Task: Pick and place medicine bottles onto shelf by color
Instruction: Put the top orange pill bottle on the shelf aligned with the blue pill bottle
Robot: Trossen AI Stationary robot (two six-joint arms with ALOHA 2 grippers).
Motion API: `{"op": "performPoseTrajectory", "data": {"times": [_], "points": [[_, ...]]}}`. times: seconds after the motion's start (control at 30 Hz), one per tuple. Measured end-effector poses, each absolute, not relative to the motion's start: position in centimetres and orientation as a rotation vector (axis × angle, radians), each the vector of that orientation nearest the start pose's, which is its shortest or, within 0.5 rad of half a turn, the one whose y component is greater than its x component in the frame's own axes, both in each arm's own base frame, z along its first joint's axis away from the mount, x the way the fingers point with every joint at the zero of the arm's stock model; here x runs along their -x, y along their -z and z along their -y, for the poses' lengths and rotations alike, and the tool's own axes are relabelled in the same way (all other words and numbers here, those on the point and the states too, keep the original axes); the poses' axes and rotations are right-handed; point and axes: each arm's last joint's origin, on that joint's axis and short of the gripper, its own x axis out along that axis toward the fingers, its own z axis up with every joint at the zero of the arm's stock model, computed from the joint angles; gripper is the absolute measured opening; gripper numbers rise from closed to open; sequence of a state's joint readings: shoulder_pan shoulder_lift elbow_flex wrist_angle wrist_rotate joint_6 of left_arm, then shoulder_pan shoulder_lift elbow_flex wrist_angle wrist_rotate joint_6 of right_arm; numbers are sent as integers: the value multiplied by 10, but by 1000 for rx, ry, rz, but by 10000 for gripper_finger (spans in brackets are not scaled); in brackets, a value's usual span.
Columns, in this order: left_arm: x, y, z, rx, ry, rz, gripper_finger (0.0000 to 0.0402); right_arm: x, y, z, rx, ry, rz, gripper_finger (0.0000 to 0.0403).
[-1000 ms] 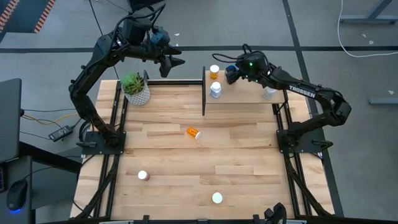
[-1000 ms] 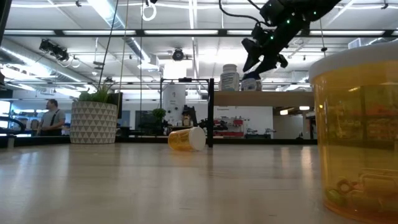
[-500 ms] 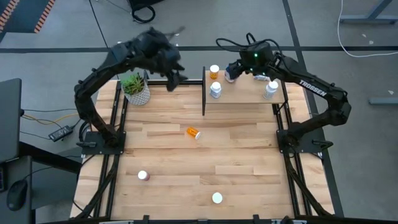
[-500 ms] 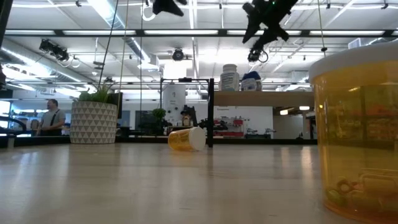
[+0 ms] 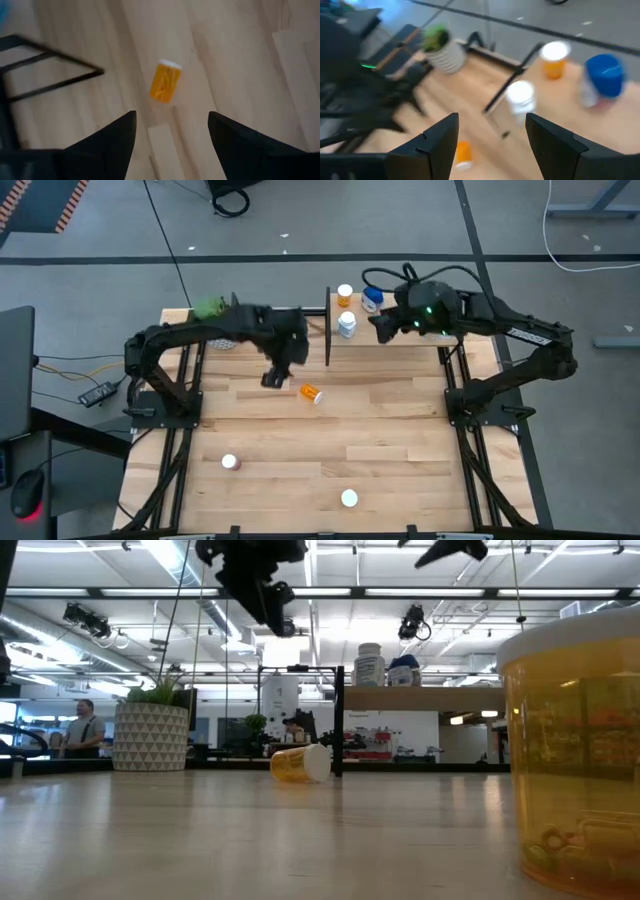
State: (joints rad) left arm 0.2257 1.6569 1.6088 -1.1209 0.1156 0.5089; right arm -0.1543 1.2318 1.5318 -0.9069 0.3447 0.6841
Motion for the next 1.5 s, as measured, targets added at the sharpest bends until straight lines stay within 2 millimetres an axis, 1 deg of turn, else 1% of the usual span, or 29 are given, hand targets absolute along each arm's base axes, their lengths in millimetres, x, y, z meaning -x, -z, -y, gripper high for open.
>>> {"op": "performPoseTrajectory", "data": {"times": [0.13,0.23,0.37,0.47,0.53,0.67,0.83,1.0,1.33,1.5], "points": [[-329,-295,-58,-279,221,-1121,268,-224,-429,15,-619,578,-429,239],[-334,-277,-52,-313,237,-1077,276,-225,-428,-4,-637,512,-443,239],[-336,-256,-47,-388,267,-1048,284,-224,-429,-21,-680,505,-421,239],[-335,-239,-45,-482,261,-1043,292,-223,-429,-29,-716,533,-384,239],[-336,-231,-45,-515,244,-1020,298,-223,-430,-33,-735,530,-373,239],[-336,-213,-46,-513,226,-1003,310,-226,-428,-40,-751,510,-375,239],[-341,-189,-46,-473,230,-1061,315,-231,-426,-43,-767,508,-373,239],[-347,-169,-47,-458,245,-1110,314,-237,-429,-45,-794,487,-331,239],[-352,-150,-56,-440,231,-1138,314,-239,-429,-46,-812,480,-318,239],[-353,-139,-57,-431,242,-1170,306,-239,-429,-46,-814,475,-319,239]]}}
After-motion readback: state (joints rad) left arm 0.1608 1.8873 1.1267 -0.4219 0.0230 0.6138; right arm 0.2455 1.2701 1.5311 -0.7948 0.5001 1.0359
